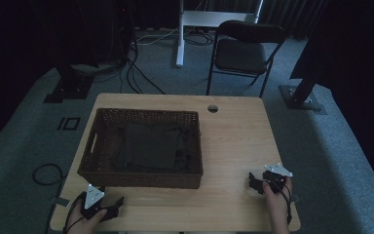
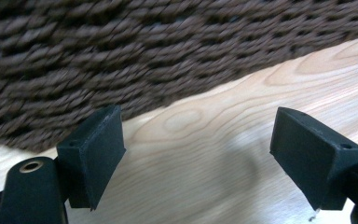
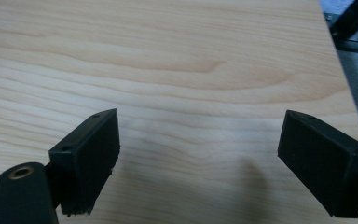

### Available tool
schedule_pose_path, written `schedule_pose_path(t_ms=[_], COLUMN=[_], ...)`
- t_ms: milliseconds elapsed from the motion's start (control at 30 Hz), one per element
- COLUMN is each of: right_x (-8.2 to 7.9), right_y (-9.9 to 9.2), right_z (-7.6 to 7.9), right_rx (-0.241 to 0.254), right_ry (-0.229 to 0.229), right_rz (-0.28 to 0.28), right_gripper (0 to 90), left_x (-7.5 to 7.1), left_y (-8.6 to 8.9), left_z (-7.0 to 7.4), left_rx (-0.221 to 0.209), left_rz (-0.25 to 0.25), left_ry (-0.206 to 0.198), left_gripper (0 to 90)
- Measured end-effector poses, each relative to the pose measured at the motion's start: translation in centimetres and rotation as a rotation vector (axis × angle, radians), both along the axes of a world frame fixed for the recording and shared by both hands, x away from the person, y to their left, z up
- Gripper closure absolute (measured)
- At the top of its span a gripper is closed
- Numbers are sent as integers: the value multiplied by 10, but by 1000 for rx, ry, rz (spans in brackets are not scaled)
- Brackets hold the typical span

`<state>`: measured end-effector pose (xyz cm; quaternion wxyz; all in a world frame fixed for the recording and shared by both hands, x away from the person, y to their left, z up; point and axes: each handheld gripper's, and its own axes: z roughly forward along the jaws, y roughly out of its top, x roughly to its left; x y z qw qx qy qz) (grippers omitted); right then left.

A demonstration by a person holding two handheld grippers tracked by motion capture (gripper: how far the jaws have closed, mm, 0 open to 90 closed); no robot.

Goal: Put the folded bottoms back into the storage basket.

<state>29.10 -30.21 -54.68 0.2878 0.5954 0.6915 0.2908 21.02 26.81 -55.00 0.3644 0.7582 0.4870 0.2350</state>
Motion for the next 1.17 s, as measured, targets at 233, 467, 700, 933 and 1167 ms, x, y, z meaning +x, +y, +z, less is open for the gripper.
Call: schedule_pose_path(t_ms=[233, 467, 700, 933, 1167], right_x=[0, 2, 2, 2, 2], right_y=[-9, -11, -10, -10, -10], right_z=[-6, -6, -6, -6, -6], right_rx=[43, 61, 61, 62, 63], right_ry=[35, 42, 44, 44, 43], right_rz=[-14, -4, 7, 7, 7], right_gripper=[120, 119, 118, 118, 119], left_x=[1, 3, 2, 4, 3], left_y=[5, 9, 9, 5, 5], left_z=[-6, -8, -9, -9, -9], left_rx=[20, 12, 7, 12, 11], left_rz=[63, 85, 95, 106, 112], left_ry=[20, 0, -3, 7, 3], left_gripper=[180, 173, 171, 136, 135])
